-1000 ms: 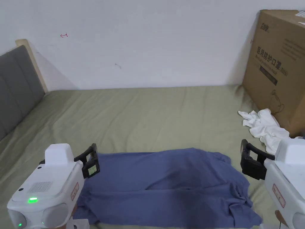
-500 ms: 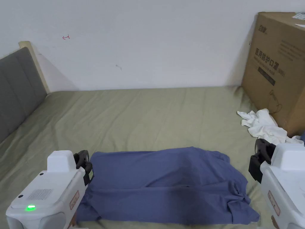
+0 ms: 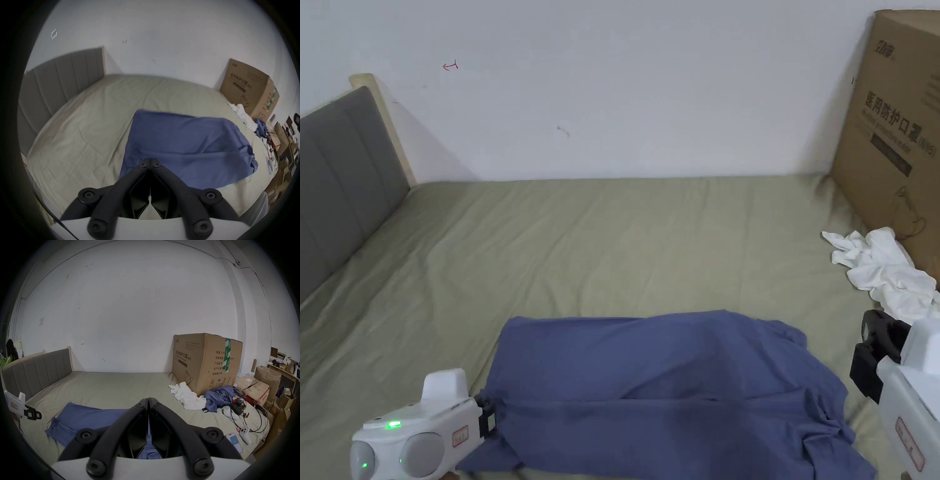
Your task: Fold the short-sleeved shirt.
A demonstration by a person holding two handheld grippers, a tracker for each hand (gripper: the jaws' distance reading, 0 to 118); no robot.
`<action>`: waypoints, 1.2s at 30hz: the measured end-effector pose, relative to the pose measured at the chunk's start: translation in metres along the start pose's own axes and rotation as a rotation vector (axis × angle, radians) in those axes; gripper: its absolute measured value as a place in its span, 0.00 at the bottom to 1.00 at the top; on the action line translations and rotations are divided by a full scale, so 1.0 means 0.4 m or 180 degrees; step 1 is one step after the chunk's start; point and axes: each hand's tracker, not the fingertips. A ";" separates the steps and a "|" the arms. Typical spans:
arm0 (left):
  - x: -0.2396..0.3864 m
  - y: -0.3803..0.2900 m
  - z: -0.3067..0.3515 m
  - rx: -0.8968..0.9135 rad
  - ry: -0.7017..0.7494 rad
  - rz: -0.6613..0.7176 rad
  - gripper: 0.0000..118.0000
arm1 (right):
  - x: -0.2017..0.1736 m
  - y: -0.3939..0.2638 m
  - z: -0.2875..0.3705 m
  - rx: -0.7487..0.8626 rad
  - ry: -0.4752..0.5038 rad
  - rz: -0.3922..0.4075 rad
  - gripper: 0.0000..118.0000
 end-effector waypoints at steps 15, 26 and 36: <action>-0.047 -0.090 -0.214 -0.0943 0.0288 -0.0026 0.28 | -0.005 -0.071 -0.090 -0.0410 0.0014 0.0019 0.00; -0.025 -0.063 -0.123 -0.0596 0.0139 -0.0146 0.04 | 0.067 -0.247 -0.205 -0.1562 -0.0040 -0.0154 0.70; -0.037 -0.023 -0.090 -0.0481 0.0028 -0.0050 0.04 | 0.079 -0.457 -0.287 -0.2473 -0.0026 -0.0333 0.70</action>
